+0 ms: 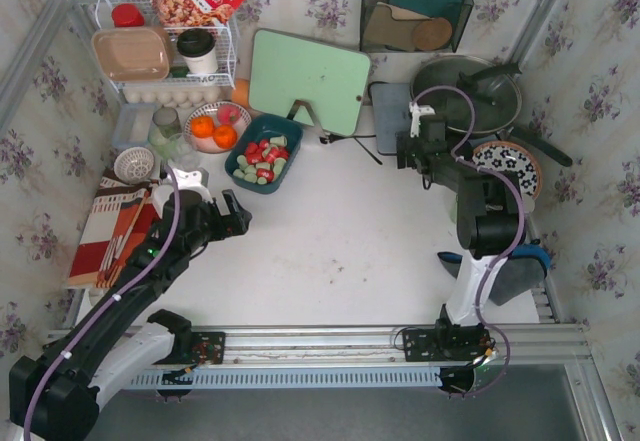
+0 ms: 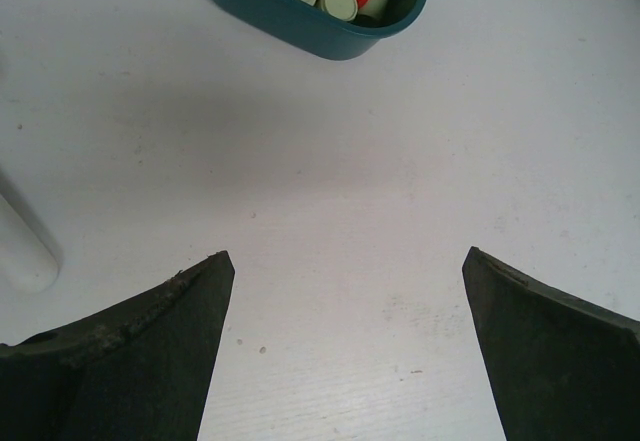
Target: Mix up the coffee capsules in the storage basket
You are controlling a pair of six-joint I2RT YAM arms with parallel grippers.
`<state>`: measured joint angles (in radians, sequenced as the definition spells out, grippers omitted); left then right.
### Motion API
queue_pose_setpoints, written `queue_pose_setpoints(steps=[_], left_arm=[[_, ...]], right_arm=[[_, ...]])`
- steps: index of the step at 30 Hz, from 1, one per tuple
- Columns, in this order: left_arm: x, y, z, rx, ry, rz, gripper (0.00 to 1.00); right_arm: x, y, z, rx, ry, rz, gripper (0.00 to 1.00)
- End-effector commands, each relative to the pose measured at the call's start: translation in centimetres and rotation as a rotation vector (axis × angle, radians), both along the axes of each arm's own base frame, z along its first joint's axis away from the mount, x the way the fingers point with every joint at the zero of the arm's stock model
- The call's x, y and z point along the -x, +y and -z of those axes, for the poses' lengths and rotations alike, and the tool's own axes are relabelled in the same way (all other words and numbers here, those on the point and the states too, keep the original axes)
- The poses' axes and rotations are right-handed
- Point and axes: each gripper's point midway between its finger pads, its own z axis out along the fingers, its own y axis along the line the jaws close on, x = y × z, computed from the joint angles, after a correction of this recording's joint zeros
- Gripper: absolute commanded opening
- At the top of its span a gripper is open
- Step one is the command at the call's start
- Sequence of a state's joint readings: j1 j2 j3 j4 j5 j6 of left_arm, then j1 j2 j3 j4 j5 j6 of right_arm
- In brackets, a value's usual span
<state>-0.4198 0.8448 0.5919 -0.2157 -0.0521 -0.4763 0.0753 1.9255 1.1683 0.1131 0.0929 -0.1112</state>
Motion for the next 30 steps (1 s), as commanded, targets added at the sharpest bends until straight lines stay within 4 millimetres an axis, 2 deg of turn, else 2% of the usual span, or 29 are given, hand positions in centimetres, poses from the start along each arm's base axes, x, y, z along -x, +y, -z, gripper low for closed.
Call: queue_pose_setpoints(steps=[1, 6, 10, 14, 19, 24, 26, 30], left_arm=[[-0.3, -0.4, -0.3, 0.016, -0.013, 0.006, 0.99], [-0.4, -0.4, -0.3, 0.014, -0.007, 0.007, 0.99], [-0.4, -0.5, -0.3, 0.017, -0.007, 0.008, 0.99], [-0.3, -0.6, -0.2, 0.025, -0.005, 0.014, 1.0], [-0.3, -0.8, -0.3, 0.028, -0.003, 0.019, 0.99], [-0.3, -0.6, -0.4, 0.024, -0.008, 0.015, 0.99], [-0.2, -0.5, -0.5, 0.025, -0.011, 0.013, 0.99], [-0.2, -0.6, -0.6, 0.029, -0.013, 0.014, 0.99]], right_arm=[[-0.3, 0.2, 1.4, -0.064, 0.076, -0.032, 0.75], [-0.5, 0.9, 2.9, -0.074, 0.154, -0.092, 0.75], [0.3, 1.1, 3.5, -0.07, 0.185, -0.112, 0.74], [1.0, 2.3, 2.8, -0.05, 0.153, -0.184, 0.72], [1.8, 5.1, 2.0, 0.01, 0.101, -0.327, 0.72], [2.2, 7.8, 0.5, -0.01, 0.034, -0.43, 0.72], [2.0, 7.6, -0.4, 0.003, 0.0, -0.404, 0.72], [1.1, 5.4, -1.8, 0.035, -0.058, -0.245, 0.73]])
